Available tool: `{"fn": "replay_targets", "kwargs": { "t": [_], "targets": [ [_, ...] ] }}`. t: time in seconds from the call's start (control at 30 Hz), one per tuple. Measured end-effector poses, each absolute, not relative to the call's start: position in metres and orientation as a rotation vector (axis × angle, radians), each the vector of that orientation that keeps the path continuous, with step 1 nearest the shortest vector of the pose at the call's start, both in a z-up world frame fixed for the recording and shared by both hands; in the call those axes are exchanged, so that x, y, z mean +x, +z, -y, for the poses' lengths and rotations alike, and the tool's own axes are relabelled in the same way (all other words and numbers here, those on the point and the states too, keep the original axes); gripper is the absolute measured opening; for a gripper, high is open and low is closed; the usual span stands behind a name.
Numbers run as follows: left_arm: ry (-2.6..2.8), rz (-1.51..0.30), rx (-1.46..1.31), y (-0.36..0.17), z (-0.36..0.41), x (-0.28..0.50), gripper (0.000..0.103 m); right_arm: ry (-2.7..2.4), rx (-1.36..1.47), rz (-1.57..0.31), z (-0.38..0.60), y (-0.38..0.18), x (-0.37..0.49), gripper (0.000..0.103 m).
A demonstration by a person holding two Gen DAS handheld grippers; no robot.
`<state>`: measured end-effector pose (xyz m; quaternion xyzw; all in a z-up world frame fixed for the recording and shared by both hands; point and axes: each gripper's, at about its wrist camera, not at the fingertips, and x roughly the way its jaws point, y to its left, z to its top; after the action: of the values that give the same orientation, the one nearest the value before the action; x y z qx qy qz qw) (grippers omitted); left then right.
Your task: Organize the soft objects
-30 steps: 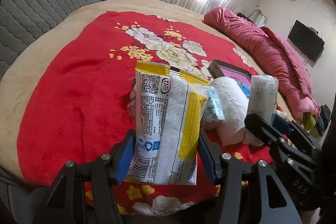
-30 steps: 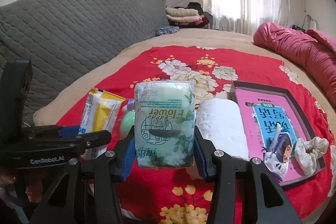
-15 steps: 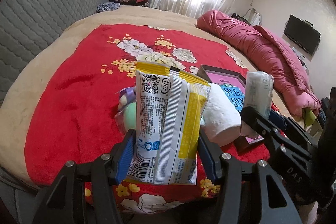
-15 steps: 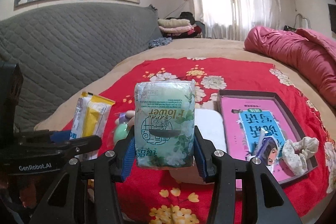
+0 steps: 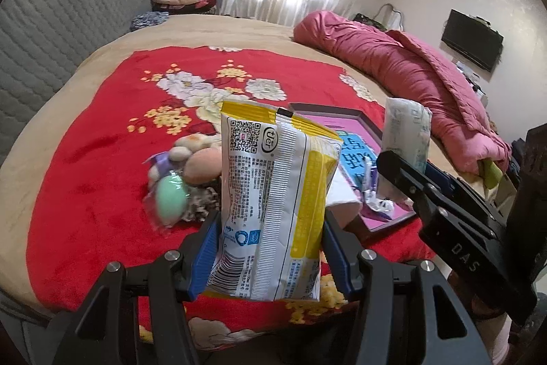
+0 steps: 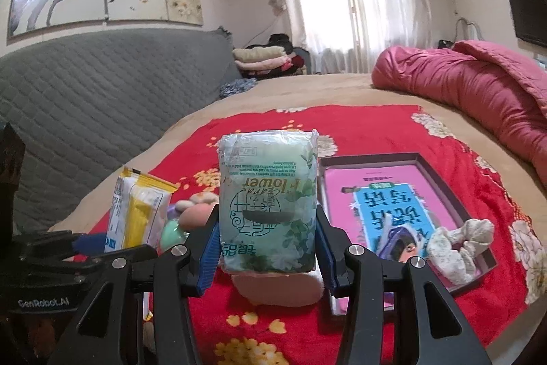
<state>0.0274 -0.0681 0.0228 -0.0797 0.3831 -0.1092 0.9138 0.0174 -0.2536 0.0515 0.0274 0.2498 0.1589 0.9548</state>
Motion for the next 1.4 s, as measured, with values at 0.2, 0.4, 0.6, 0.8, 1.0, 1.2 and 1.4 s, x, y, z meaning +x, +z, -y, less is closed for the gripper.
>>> {"fn": "replay_targets", "kwargs": {
  "t": [0.2,0.4,0.6,0.8,1.0,1.2,1.4],
  "targets": [
    [-0.25,-0.787,-0.155,0.027,0.081,0.031,0.057,0.288,0.051,-0.463,0.265,0.058,0.012,0.05],
    [-0.268,-0.778,-0.158,0.032,0.095,0.041,0.057,0.247,0.076,-0.472,0.277,0.057,0.015,0.05],
    [-0.301,-0.781,-0.143,0.032,0.115,0.05,0.057,0.18,0.098,-0.469,0.298,0.055,0.019,0.05],
    [-0.335,-0.783,-0.133,0.035,0.136,0.063,0.057,0.093,0.142,-0.492,0.33,0.046,0.028,0.05],
    [-0.371,-0.79,-0.124,0.034,0.155,0.072,0.057,0.005,0.145,-0.48,0.357,0.041,0.032,0.05],
    [-0.412,-0.811,-0.098,0.025,0.179,0.081,0.057,-0.072,0.155,-0.485,0.383,0.033,0.039,0.05],
    [-0.43,-0.845,-0.063,0.011,0.201,0.092,0.057,-0.116,0.179,-0.506,0.401,0.023,0.044,0.05]
  ]
}}
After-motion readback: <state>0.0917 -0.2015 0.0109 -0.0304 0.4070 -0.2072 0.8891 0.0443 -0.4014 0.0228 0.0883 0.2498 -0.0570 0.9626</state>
